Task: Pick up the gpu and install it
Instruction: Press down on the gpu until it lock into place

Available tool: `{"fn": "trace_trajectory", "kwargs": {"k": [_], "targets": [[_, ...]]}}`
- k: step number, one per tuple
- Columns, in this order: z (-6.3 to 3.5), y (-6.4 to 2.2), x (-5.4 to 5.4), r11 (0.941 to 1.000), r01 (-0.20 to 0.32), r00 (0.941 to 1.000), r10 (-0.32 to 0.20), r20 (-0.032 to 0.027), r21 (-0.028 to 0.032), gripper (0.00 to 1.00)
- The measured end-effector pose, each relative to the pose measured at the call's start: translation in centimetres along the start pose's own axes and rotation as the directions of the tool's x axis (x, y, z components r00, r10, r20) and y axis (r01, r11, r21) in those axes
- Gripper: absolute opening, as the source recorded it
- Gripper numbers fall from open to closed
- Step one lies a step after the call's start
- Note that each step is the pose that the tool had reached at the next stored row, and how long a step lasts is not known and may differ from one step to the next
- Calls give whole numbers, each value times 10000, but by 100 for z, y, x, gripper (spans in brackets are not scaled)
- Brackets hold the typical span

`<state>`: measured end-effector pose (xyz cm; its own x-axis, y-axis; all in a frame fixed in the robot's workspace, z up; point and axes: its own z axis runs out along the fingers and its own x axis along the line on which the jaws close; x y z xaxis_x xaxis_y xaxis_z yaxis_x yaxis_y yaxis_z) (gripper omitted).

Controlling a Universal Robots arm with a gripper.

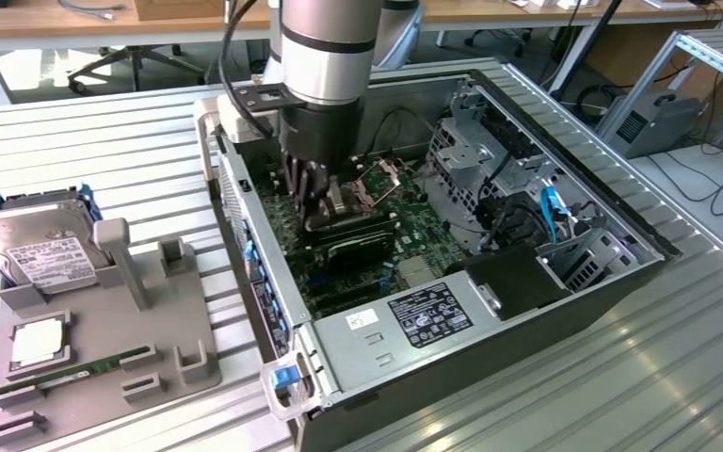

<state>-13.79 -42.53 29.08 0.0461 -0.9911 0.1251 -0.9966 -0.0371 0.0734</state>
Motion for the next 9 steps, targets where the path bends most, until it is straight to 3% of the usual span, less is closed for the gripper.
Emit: {"fn": "trace_trajectory", "kwargs": {"k": [8,9], "targets": [[-26,-378,18,9990,55,10000,-54,17,-433,11],[-31,-448,21,9987,67,10000,-66,20,-515,11]]}}
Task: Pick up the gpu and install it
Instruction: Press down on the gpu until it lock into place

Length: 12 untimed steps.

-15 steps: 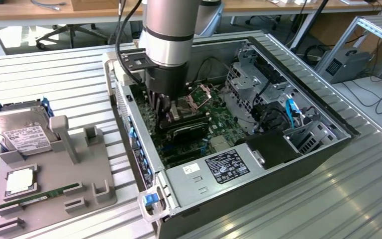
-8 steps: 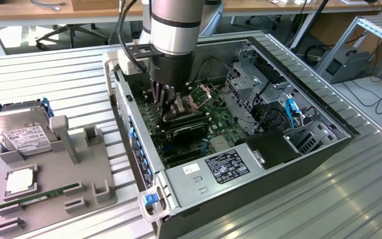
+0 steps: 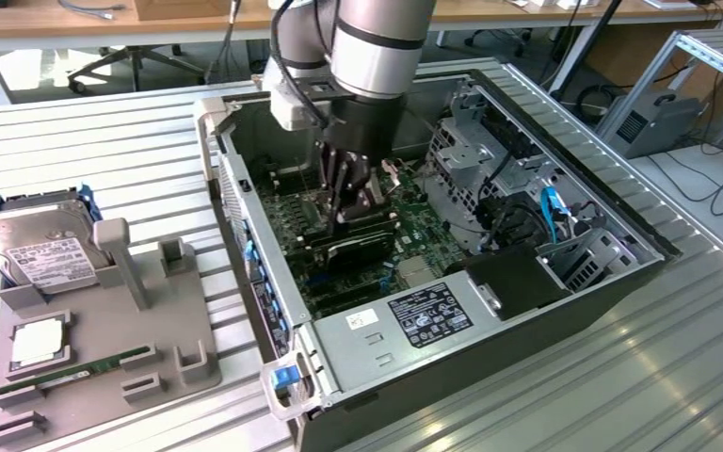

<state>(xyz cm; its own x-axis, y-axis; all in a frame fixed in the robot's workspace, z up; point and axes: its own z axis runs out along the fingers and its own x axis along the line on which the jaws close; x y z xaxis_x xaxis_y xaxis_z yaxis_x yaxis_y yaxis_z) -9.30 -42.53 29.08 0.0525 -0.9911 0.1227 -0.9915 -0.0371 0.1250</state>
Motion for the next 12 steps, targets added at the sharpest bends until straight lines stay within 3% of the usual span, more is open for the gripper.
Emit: {"fn": "trace_trajectory", "kwargs": {"k": [1,5,12], "targets": [[-8,-68,3,10000,9,10000,-9,3,-82,11],[-32,-273,17,9995,40,10000,-40,13,-309,11],[-48,-401,23,9991,54,10000,-53,24,-412,11]]}}
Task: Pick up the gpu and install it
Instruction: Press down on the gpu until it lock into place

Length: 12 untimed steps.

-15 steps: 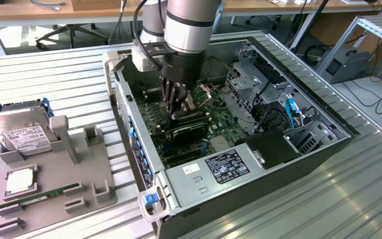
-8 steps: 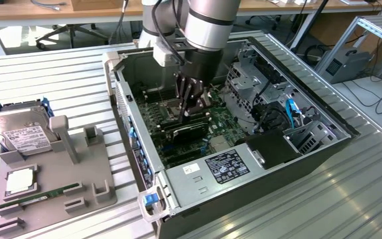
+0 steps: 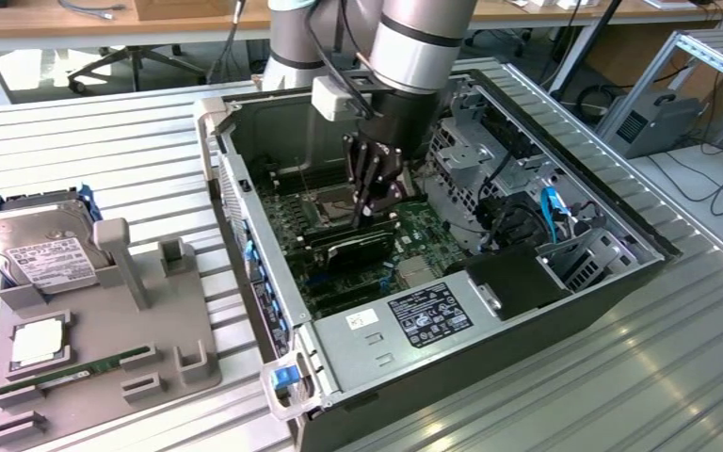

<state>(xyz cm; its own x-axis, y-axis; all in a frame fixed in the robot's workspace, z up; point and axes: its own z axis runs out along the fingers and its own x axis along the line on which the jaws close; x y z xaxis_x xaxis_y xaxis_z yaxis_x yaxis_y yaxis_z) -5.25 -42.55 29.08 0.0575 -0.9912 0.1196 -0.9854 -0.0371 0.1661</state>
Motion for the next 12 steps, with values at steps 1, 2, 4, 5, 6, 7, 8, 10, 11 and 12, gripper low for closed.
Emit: {"fn": "trace_trajectory", "kwargs": {"k": [1,2,4,5,6,7,8,10,11,12], "targets": [[-2,-18,1,10000,2,10000,-2,3,-14,11],[-6,-41,3,10000,4,10000,-4,3,-31,11],[-13,-80,5,10000,8,10000,-8,3,-62,11],[-15,-98,6,10000,11,10000,-11,4,-76,11],[-18,-118,7,10000,12,10000,-12,5,-91,11],[-23,-144,9,9999,15,10000,-15,5,-113,11],[-25,-155,9,9999,16,10000,-16,5,-121,11],[-29,-177,11,9999,18,10000,-18,5,-136,11],[-30,-188,11,9999,19,10000,-19,6,-143,11],[-32,-199,12,9999,20,10000,-19,6,-149,11]]}}
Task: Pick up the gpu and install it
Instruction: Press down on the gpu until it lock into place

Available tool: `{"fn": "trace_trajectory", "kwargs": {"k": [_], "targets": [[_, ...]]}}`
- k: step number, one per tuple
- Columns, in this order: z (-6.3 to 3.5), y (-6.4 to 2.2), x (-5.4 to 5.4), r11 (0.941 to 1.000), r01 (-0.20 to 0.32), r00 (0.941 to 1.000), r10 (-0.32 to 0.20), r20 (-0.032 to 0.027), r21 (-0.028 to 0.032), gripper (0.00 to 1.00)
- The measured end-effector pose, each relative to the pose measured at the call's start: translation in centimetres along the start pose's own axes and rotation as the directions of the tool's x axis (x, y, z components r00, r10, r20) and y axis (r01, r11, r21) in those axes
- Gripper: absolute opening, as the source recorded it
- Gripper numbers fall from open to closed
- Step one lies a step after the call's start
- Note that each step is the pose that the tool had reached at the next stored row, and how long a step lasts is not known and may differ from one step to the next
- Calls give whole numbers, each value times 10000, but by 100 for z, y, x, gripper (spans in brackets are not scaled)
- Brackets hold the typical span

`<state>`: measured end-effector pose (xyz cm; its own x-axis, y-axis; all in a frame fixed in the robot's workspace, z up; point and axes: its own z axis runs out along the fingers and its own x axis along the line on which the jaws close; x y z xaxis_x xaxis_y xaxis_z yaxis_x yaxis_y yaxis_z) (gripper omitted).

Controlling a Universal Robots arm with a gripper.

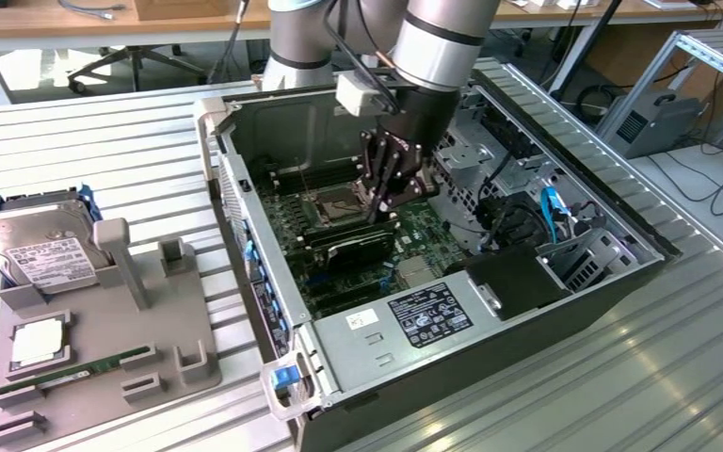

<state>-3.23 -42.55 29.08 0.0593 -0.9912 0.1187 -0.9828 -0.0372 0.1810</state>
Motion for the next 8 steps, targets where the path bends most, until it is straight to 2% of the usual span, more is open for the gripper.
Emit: {"fn": "trace_trajectory", "kwargs": {"k": [8], "targets": [[-4,-25,1,10000,2,10000,-2,1,-14,11]]}}
